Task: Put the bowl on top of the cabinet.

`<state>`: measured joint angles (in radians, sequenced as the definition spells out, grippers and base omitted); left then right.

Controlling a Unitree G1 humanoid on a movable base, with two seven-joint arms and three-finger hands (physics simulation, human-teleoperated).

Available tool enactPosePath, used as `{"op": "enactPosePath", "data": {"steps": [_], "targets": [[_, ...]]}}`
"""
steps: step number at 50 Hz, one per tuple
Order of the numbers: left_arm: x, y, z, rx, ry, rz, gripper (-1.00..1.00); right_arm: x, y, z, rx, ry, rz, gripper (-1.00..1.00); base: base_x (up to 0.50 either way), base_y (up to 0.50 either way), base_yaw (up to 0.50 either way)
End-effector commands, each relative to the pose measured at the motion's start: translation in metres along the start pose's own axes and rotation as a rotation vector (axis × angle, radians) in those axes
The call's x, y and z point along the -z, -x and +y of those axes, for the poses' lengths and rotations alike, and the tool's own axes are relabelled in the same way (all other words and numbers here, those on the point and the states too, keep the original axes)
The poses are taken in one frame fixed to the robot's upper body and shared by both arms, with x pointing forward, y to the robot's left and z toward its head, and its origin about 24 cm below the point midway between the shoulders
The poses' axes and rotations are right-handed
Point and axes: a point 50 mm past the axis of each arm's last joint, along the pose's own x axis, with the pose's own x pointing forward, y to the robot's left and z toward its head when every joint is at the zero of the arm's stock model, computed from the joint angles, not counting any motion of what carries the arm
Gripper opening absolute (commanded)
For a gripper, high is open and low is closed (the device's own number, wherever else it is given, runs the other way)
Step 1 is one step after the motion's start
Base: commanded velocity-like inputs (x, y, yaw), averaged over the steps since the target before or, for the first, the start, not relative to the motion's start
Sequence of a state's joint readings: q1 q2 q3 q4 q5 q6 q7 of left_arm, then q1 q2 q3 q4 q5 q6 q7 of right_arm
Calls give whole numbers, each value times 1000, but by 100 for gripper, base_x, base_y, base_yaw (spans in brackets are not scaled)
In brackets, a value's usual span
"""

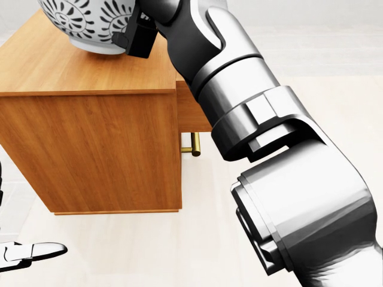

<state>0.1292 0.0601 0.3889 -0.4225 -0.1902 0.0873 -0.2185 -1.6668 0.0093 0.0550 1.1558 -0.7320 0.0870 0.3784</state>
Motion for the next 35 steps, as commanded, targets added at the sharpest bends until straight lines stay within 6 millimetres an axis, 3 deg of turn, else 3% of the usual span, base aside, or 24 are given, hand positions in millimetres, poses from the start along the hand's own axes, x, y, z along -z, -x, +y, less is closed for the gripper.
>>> {"op": "enactPosePath", "data": {"steps": [1, 7, 24, 26, 32, 35], "targets": [[2, 0, 0, 1, 1, 7, 100, 1, 0, -1, 18, 20, 8, -100, 0, 0, 0], [1, 0, 0, 2, 2, 4, 100, 1, 0, 0, 17, 23, 8, -100, 0, 0, 0], [5, -1, -1, 4, 2, 21, 100, 3, -1, 2, 16, 21, 16, -67, 0, 0, 0], [7, -2, -1, 4, 2, 30, 100, 3, -1, 3, 13, 23, 15, -49, 0, 0, 0], [7, -2, -1, 4, 3, 26, 100, 3, -1, 4, 9, 26, 19, -36, 0, 0, 0], [7, -3, -1, 3, 3, 29, 100, 4, -1, 4, 13, 29, 23, -1, 0, 0, 0]]}}
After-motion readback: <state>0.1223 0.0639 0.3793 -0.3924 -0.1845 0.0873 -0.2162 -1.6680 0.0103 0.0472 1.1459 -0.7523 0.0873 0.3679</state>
